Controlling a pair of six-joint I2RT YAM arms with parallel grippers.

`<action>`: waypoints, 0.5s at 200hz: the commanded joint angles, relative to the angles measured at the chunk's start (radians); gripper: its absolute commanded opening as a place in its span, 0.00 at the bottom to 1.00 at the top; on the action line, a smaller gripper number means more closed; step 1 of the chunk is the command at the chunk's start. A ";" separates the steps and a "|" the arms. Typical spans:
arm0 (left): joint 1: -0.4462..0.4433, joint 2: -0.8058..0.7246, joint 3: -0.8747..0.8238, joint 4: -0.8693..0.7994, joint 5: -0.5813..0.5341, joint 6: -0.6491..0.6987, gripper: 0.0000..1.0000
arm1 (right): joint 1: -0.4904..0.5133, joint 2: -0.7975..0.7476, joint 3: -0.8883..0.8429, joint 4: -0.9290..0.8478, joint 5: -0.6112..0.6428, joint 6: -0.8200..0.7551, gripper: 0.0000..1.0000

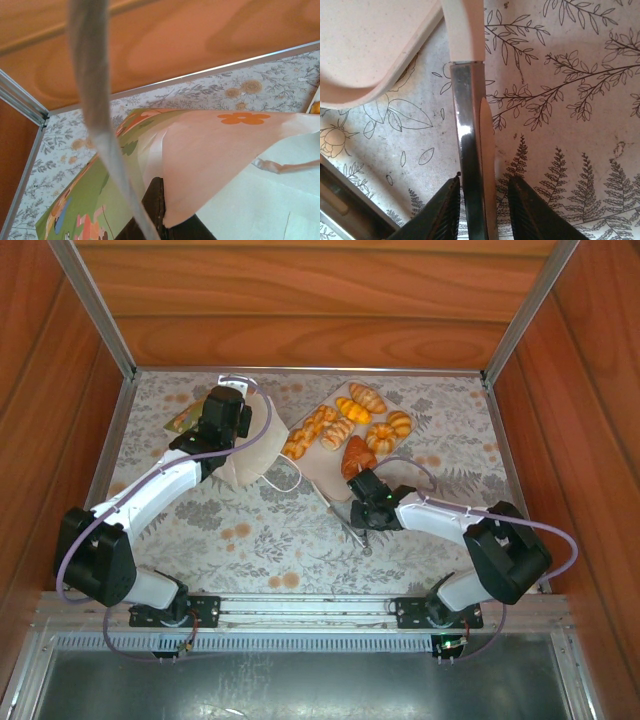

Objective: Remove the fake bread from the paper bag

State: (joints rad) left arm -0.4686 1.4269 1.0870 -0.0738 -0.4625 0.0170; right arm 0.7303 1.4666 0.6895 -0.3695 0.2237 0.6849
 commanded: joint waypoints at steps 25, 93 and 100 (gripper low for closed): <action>0.006 0.000 -0.004 0.022 0.019 -0.019 0.00 | -0.008 -0.147 0.036 -0.119 -0.009 -0.028 0.54; 0.005 -0.016 -0.006 0.023 0.022 -0.029 0.00 | 0.065 -0.220 0.041 -0.219 -0.002 -0.125 1.00; 0.006 -0.016 -0.004 0.023 0.022 -0.028 0.00 | 0.081 -0.207 0.039 -0.221 0.013 -0.127 1.00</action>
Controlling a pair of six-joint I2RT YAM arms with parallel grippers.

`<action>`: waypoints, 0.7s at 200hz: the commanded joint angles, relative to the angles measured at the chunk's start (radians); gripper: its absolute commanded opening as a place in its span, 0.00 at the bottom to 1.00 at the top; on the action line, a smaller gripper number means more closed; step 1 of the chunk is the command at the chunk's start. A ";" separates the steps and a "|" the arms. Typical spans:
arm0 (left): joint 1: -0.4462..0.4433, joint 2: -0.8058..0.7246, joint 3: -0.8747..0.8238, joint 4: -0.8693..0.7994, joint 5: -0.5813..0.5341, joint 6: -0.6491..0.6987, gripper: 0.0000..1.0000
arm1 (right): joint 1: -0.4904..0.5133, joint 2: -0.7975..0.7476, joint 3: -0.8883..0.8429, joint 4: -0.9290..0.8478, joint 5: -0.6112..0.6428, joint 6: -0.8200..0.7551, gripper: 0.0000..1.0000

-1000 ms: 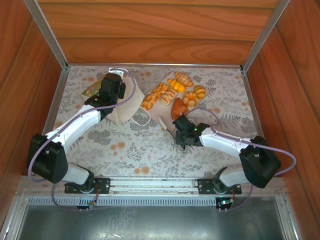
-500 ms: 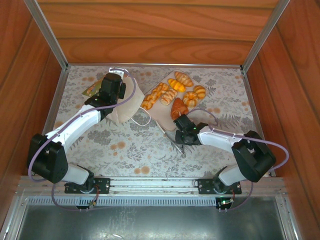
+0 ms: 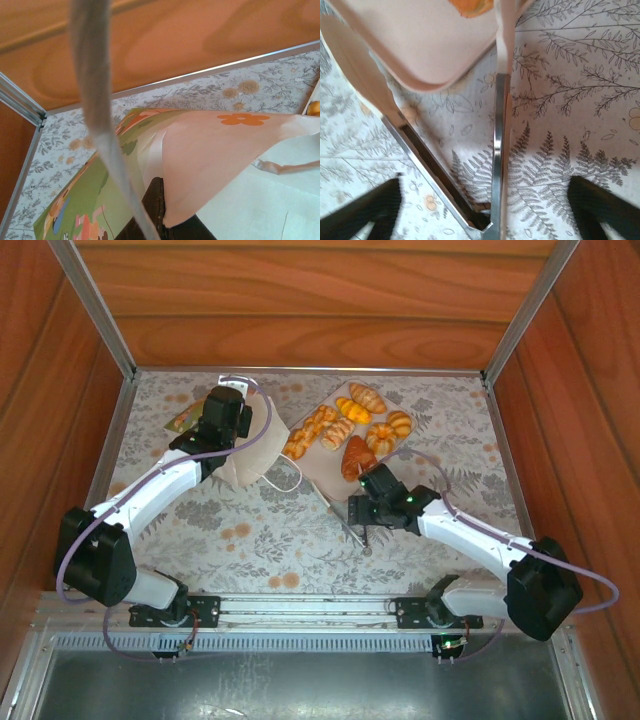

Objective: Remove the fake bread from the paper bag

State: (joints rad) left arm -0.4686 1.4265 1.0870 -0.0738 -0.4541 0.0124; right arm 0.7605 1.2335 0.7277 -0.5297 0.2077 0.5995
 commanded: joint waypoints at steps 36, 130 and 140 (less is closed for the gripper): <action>0.005 -0.017 -0.004 0.023 0.015 -0.026 0.00 | 0.108 0.110 0.003 -0.020 0.062 -0.056 1.00; 0.005 -0.020 -0.004 0.023 0.015 -0.023 0.00 | 0.146 0.316 0.052 0.059 0.113 -0.067 1.00; 0.006 -0.018 -0.003 0.024 0.014 -0.023 0.00 | 0.145 0.327 0.054 0.064 0.124 -0.067 0.99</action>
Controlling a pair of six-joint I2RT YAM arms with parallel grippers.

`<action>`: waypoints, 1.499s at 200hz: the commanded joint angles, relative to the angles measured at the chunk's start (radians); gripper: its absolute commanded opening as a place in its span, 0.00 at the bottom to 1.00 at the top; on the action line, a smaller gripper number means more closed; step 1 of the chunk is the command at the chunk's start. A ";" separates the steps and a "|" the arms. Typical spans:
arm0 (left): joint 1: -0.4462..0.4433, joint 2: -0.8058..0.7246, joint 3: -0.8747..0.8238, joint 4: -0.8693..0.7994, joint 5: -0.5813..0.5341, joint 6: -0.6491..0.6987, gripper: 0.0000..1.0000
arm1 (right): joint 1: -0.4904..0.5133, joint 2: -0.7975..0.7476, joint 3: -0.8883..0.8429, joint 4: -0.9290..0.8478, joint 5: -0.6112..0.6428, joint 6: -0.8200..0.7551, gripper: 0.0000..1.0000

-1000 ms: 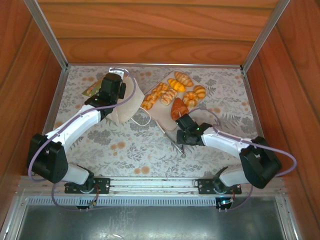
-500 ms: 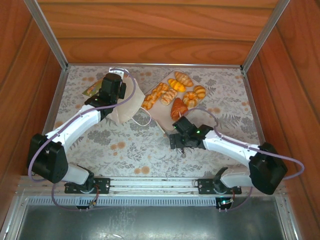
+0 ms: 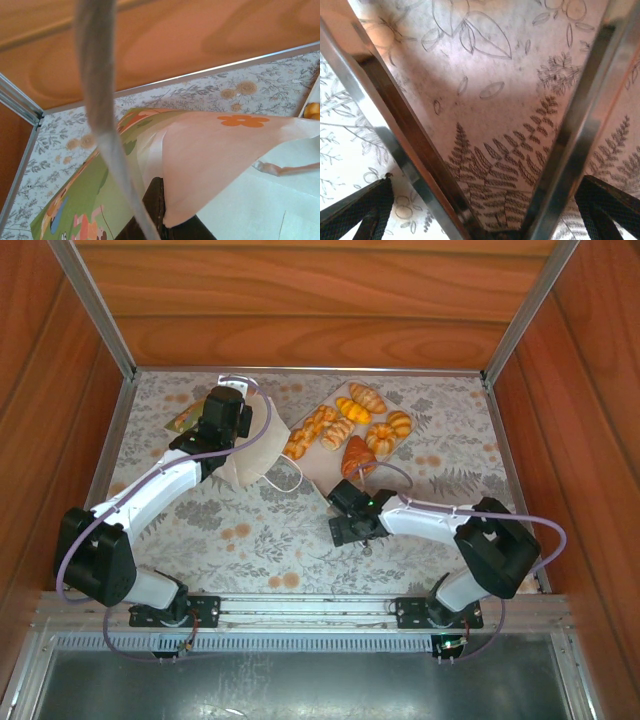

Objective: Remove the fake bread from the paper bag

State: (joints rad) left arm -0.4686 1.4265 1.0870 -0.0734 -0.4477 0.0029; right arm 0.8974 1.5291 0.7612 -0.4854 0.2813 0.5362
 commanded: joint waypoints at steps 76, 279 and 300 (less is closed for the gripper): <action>0.005 -0.021 -0.004 0.024 0.007 -0.009 0.00 | 0.007 0.077 -0.004 0.073 0.057 -0.002 0.77; 0.005 -0.056 -0.011 0.022 0.000 -0.003 0.00 | 0.003 -0.403 0.064 -0.118 0.077 0.020 0.40; 0.005 -0.058 -0.012 0.024 0.002 -0.005 0.00 | -0.002 -0.412 0.113 -0.159 0.046 0.058 0.34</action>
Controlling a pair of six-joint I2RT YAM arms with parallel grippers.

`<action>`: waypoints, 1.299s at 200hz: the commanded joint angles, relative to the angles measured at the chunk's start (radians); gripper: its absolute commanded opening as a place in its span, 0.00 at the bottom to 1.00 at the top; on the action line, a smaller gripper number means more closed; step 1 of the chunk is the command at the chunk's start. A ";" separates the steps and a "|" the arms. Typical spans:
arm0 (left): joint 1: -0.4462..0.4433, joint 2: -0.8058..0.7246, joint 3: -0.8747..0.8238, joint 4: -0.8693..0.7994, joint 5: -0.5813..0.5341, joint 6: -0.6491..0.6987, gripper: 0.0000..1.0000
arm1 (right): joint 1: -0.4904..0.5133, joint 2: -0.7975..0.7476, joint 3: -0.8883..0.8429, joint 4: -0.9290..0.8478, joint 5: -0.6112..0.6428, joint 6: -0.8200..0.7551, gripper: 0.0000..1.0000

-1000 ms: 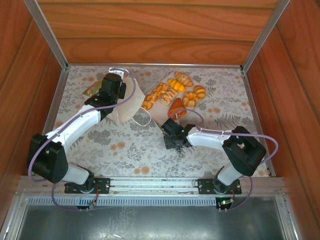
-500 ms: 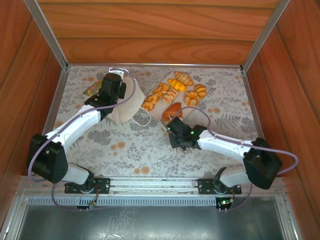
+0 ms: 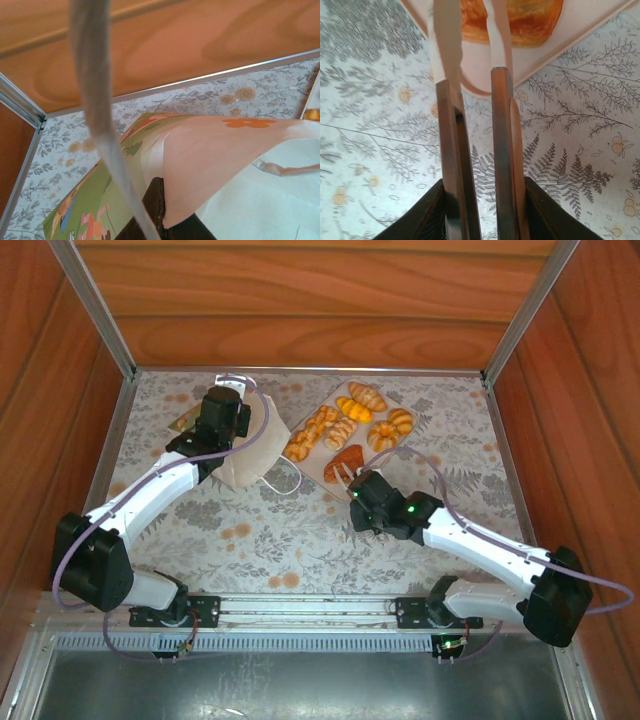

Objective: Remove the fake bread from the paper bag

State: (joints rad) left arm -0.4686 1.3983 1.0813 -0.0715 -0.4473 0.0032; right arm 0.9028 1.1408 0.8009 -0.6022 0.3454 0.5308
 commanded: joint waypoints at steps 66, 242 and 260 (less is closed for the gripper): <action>0.005 -0.035 0.002 0.021 0.022 -0.009 0.00 | -0.023 0.047 0.239 -0.097 -0.202 0.099 0.21; 0.005 -0.044 -0.017 0.030 0.007 -0.005 0.00 | -0.165 0.513 0.492 -0.223 -0.430 0.119 0.10; 0.005 -0.042 -0.017 0.031 0.011 -0.003 0.00 | -0.178 0.559 0.494 -0.233 -0.439 0.117 0.09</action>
State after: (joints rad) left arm -0.4686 1.3758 1.0756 -0.0673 -0.4248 0.0025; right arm 0.7429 1.6596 1.2846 -0.8257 -0.0555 0.6590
